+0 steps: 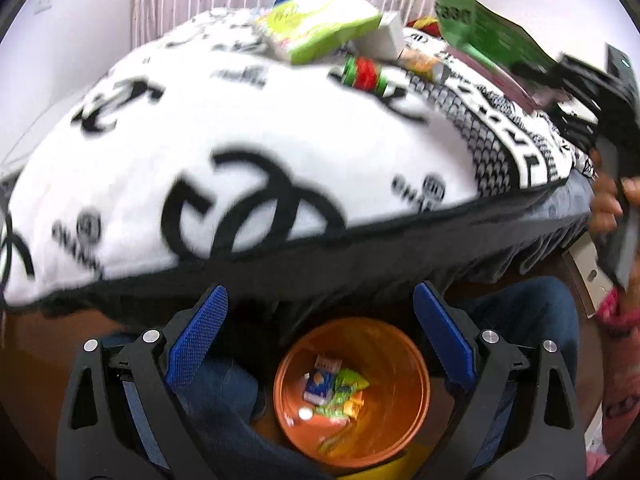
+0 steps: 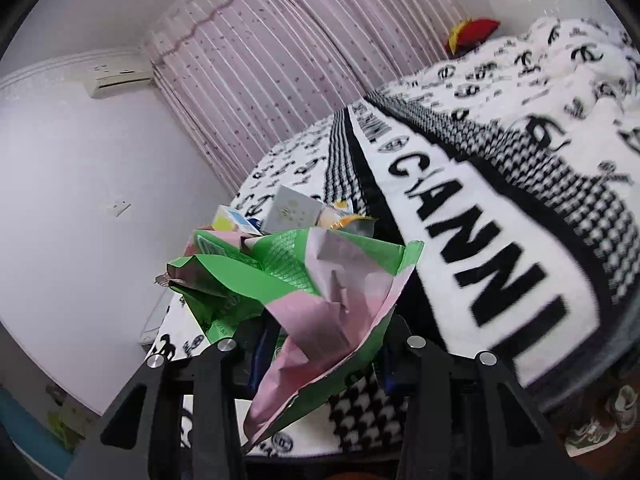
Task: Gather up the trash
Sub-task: 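Grasp the red-green toy block car with the left gripper while the right holds the wrapper, then carry the toy car and wrapper toward the orange bucket with both grippers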
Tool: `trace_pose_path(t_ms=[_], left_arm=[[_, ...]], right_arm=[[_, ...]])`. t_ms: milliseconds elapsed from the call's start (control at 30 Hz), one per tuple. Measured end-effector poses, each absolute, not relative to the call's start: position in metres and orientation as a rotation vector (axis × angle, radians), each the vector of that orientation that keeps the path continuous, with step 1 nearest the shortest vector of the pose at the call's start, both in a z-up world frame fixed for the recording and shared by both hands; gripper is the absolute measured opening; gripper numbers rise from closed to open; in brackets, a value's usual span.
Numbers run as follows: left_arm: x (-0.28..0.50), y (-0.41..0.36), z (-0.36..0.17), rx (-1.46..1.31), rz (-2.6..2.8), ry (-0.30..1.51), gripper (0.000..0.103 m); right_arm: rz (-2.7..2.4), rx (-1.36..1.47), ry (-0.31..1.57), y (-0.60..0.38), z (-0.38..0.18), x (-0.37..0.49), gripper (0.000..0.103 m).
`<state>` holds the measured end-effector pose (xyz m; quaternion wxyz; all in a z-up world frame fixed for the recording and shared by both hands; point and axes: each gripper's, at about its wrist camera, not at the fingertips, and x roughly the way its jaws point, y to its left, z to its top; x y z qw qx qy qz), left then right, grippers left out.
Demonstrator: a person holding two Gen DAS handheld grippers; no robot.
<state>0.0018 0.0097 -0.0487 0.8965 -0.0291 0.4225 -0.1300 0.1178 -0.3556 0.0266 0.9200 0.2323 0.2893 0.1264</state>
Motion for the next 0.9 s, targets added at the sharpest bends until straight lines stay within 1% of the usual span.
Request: trace_pose_path(t_ms=[233,367,500,733,800,833,900], left_arm=[[0.05,-0.017,-0.012,-0.032,-0.313,0.715,0.092],[0.092,-0.036,-0.006,-0.012,-0.308,0.669,0.092],[0.137,-0.057,-0.01,0.025,-0.291,0.675,0.092],[0.183,-0.071,-0.028,0.078,-0.247,0.726,0.09],[0.185,-0.071,-0.031,0.088,-0.245,0.732,0.07],[0.185,-0.07,-0.032,0.098,-0.241,0.734,0.067],[0.183,-0.068,-0.032,0.1,-0.242,0.724,0.049]], right_arm=[[0.242,0.437,0.532,-0.372,0.05,0.06,0.041],[0.225,0.436,0.516,-0.383,0.054,0.034,0.041],[0.211,0.434,0.519,-0.39,0.053,0.019,0.041],[0.198,0.436,0.553,-0.398,0.043,0.012,0.041],[0.199,0.438,0.559,-0.398,0.04,0.012,0.041],[0.203,0.444,0.561,-0.398,0.039,0.013,0.041],[0.21,0.451,0.564,-0.398,0.037,0.014,0.041]])
